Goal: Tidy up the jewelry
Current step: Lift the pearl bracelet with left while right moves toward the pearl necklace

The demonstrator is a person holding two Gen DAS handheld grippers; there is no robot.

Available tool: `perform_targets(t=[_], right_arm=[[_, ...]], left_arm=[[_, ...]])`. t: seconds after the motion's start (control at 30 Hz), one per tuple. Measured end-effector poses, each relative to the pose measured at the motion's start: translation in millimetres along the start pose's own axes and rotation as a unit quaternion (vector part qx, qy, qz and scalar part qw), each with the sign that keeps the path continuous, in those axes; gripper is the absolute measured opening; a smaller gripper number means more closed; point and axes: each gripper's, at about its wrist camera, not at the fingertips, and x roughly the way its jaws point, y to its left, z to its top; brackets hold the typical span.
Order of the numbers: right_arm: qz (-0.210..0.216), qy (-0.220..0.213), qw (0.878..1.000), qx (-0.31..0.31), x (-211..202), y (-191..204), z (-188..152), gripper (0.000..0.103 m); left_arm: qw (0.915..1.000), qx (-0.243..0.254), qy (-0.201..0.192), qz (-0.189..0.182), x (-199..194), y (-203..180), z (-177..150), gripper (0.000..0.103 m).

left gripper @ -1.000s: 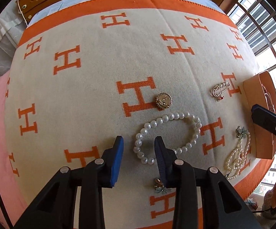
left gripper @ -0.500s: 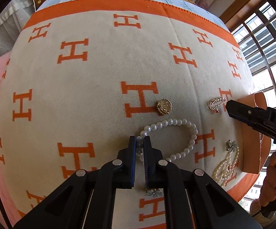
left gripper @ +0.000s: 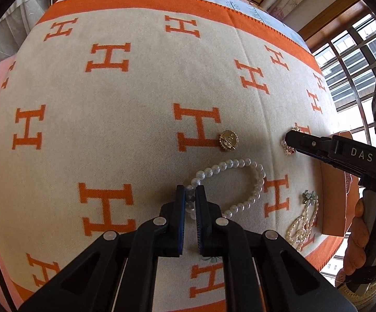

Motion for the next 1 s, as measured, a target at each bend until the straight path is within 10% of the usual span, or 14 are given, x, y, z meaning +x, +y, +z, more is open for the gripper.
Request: perform_targets(t=[0.5,1.0], right_arm=[[-0.041,0.021,0.997,-0.056,-34,-24,-39,0.034],[-0.002,0.007,0.996,-0.088,-47,-8,-56,0.034]], left_arm=[[0.996,0.077,0.008,0.045,4,-34,6,0.006],[0.9952,-0.012,-0.073,-0.065,-54,-5,-6,0.005]])
